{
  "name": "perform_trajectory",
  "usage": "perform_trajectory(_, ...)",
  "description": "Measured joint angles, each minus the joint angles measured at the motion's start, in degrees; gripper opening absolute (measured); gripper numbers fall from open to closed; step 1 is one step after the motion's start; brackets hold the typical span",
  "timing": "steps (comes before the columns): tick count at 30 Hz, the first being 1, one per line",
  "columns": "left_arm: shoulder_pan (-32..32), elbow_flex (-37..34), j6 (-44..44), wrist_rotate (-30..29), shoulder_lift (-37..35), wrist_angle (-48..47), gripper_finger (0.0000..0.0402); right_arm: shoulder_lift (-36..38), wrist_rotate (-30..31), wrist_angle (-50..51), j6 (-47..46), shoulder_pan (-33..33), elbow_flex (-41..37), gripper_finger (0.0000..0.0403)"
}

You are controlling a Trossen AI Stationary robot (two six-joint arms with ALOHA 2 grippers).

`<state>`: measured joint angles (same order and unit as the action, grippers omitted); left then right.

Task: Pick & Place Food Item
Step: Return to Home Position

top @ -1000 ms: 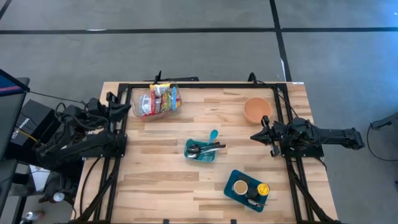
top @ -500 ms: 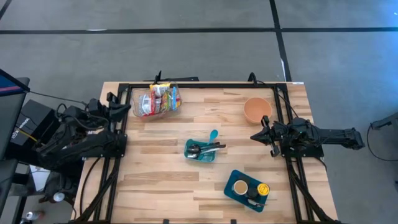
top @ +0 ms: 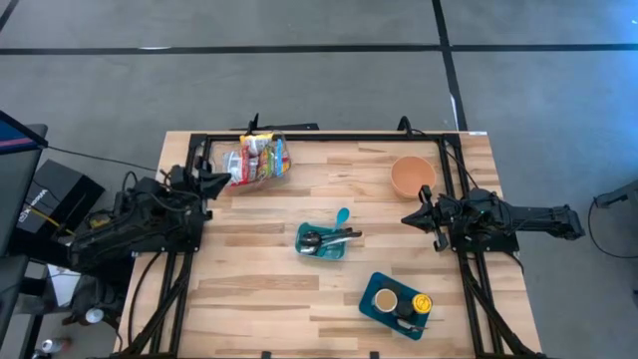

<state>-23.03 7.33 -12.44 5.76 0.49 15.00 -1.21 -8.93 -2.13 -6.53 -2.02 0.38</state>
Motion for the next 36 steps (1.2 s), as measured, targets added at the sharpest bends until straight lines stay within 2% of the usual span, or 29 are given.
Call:
perform_trajectory(15,0.0,-6.94,-0.04,-5.48,0.02,0.41,0.0002,0.0,0.0,0.01,-0.01,0.0,0.0,0.0)
perform_trajectory(36,0.0,-6.97,9.15,-6.25,0.04,-6.67,0.0002,0.0,0.0,0.0,-0.02,0.02,0.0,0.0)
